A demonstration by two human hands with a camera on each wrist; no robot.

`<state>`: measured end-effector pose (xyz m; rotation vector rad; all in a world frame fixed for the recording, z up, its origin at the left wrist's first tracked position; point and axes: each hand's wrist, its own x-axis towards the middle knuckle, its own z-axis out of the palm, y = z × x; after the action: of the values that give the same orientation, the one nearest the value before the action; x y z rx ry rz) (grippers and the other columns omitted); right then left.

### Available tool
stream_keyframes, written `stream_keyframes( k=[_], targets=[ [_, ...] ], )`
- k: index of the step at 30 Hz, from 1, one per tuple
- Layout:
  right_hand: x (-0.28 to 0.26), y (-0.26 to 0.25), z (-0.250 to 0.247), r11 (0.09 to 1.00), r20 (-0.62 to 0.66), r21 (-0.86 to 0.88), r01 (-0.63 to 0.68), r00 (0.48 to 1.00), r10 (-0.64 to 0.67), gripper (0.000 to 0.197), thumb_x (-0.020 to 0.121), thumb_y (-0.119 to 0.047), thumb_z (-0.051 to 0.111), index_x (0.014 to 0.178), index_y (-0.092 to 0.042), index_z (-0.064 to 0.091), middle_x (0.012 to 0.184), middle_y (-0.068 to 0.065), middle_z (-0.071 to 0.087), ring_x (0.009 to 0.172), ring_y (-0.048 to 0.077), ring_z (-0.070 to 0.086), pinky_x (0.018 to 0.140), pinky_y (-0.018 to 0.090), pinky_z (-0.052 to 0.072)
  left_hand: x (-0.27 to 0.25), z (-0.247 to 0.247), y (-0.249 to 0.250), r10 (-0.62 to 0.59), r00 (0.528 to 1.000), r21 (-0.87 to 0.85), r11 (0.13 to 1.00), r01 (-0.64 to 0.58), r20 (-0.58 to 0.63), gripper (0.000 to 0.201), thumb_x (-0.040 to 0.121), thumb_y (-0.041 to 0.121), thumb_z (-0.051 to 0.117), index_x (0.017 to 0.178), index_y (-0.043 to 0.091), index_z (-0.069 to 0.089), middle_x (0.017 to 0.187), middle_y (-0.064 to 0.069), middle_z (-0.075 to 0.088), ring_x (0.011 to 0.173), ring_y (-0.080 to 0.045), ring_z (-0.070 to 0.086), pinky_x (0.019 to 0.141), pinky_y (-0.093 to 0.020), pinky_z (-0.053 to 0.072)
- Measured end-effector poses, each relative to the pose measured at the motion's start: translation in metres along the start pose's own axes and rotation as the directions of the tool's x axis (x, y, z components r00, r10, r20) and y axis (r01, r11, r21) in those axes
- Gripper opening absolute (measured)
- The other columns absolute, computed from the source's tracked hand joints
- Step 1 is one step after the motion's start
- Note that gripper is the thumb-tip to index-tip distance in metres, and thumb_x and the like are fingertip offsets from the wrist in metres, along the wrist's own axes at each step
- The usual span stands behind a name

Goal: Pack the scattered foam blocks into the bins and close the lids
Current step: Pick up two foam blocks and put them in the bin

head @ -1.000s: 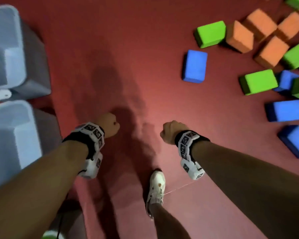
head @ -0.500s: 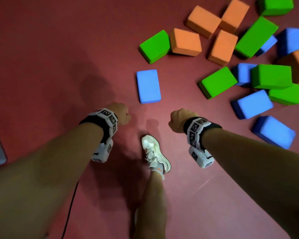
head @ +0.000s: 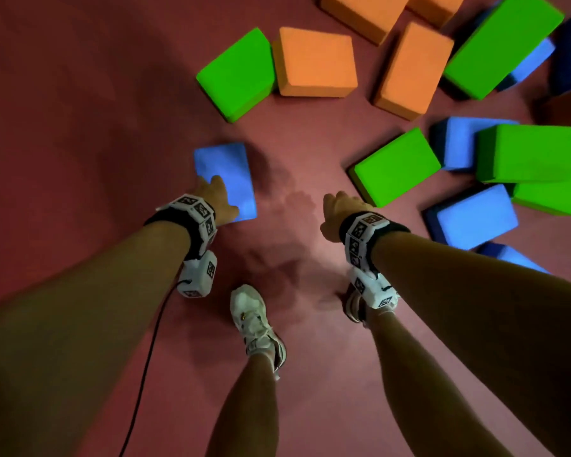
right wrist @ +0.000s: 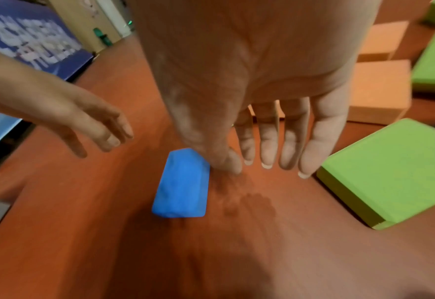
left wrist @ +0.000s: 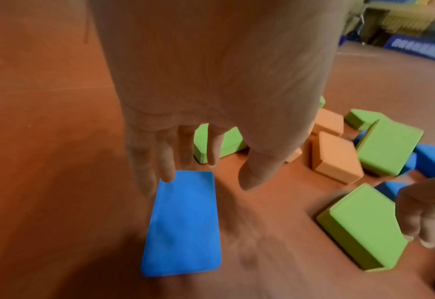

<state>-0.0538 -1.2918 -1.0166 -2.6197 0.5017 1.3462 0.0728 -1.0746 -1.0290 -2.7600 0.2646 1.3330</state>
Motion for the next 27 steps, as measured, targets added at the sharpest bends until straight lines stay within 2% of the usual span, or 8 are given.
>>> stream_keyframes(
  k=[3, 7, 9, 13, 18, 21, 25, 27],
  targets=[
    [0.063, 0.016, 0.029, 0.999, -0.003, -0.021, 0.050, 0.999, -0.050, 0.046, 0.089, -0.027, 0.061, 0.129, -0.011, 0.044, 0.128, 0.012, 0.046, 0.117, 0.038, 0.049, 0.090, 0.047, 0.047, 0.043, 0.028, 0.026, -0.154, 0.988, 0.015, 0.988, 0.154, 0.015, 0.089, 0.084, 0.042, 0.068, 0.149, 0.008, 0.017, 0.152, -0.029, 0.016, 0.134, -0.048, 0.033, 0.109, -0.046, 0.032],
    [0.120, 0.038, 0.055, 0.998, -0.117, 0.033, -0.060, 0.991, 0.064, 0.050, 0.091, -0.016, 0.057, 0.137, -0.018, 0.037, 0.143, 0.011, 0.030, 0.129, 0.040, 0.034, 0.091, 0.052, 0.046, 0.085, 0.051, 0.053, -0.299, 0.953, -0.070, 0.951, 0.303, 0.053, 0.109, 0.086, 0.054, 0.064, 0.155, 0.012, -0.009, 0.158, -0.028, -0.005, 0.144, -0.046, 0.017, 0.115, -0.047, 0.022],
    [0.152, 0.053, 0.068, 0.989, -0.160, 0.051, -0.137, 0.977, 0.143, 0.060, 0.092, -0.013, 0.052, 0.145, -0.028, 0.027, 0.154, 0.007, 0.015, 0.136, 0.043, 0.023, 0.093, 0.062, 0.042, 0.117, 0.076, 0.056, -0.373, 0.922, -0.049, 0.924, 0.379, 0.101, 0.118, 0.083, 0.065, 0.060, 0.153, 0.012, -0.018, 0.159, -0.028, -0.011, 0.146, -0.046, 0.006, 0.117, -0.052, 0.013],
    [0.200, 0.083, 0.085, 0.947, -0.039, 0.161, -0.279, 0.957, 0.289, 0.083, 0.091, -0.028, 0.052, 0.151, -0.049, -0.002, 0.162, 0.005, -0.012, 0.143, 0.050, 0.001, 0.104, 0.074, 0.024, 0.151, 0.113, 0.048, -0.463, 0.875, -0.054, 0.879, 0.474, 0.143, 0.136, 0.067, 0.085, 0.055, 0.151, 0.016, -0.025, 0.159, -0.027, -0.008, 0.146, -0.049, 0.002, 0.117, -0.058, 0.011],
    [0.222, 0.107, 0.110, 0.939, -0.189, 0.220, -0.264, 0.933, 0.306, 0.073, 0.094, -0.053, 0.048, 0.150, -0.055, 0.002, 0.154, 0.020, 0.003, 0.132, 0.041, 0.022, 0.102, 0.062, 0.031, 0.160, 0.138, 0.029, -0.478, 0.865, -0.207, 0.841, 0.500, 0.149, 0.140, 0.064, 0.075, 0.070, 0.149, 0.025, -0.029, 0.159, -0.027, -0.011, 0.146, -0.047, 0.003, 0.117, -0.059, 0.014],
    [0.233, 0.118, 0.107, 0.927, -0.124, 0.281, -0.249, 0.948, 0.292, 0.070, 0.097, -0.055, 0.043, 0.153, -0.052, 0.001, 0.147, 0.026, 0.022, 0.119, 0.044, 0.044, 0.105, 0.049, 0.034, 0.167, 0.139, 0.019, -0.501, 0.852, -0.248, 0.815, 0.524, 0.153, 0.147, 0.056, 0.077, 0.073, 0.147, 0.030, -0.032, 0.159, -0.025, -0.011, 0.146, -0.047, 0.008, 0.116, -0.060, 0.018],
    [0.247, 0.136, 0.088, 0.906, -0.087, 0.389, -0.165, 0.973, 0.215, 0.072, 0.099, -0.051, 0.040, 0.158, -0.032, 0.003, 0.148, 0.023, 0.041, 0.128, 0.042, 0.047, 0.103, 0.047, 0.040, 0.179, 0.143, 0.003, -0.496, 0.848, -0.308, 0.791, 0.529, 0.185, 0.172, 0.014, 0.091, 0.063, 0.140, 0.037, -0.040, 0.159, -0.024, 0.007, 0.141, -0.046, 0.025, 0.111, -0.060, 0.029],
    [0.250, 0.142, 0.075, 0.888, -0.023, 0.418, -0.193, 0.975, 0.222, 0.072, 0.099, -0.048, 0.041, 0.159, -0.029, 0.005, 0.144, 0.017, 0.050, 0.121, 0.036, 0.055, 0.094, 0.033, 0.041, 0.173, 0.146, 0.008, -0.482, 0.858, -0.335, 0.790, 0.514, 0.179, 0.165, 0.027, 0.090, 0.067, 0.140, 0.036, -0.040, 0.159, -0.022, 0.009, 0.142, -0.044, 0.025, 0.112, -0.058, 0.028]
  ],
)
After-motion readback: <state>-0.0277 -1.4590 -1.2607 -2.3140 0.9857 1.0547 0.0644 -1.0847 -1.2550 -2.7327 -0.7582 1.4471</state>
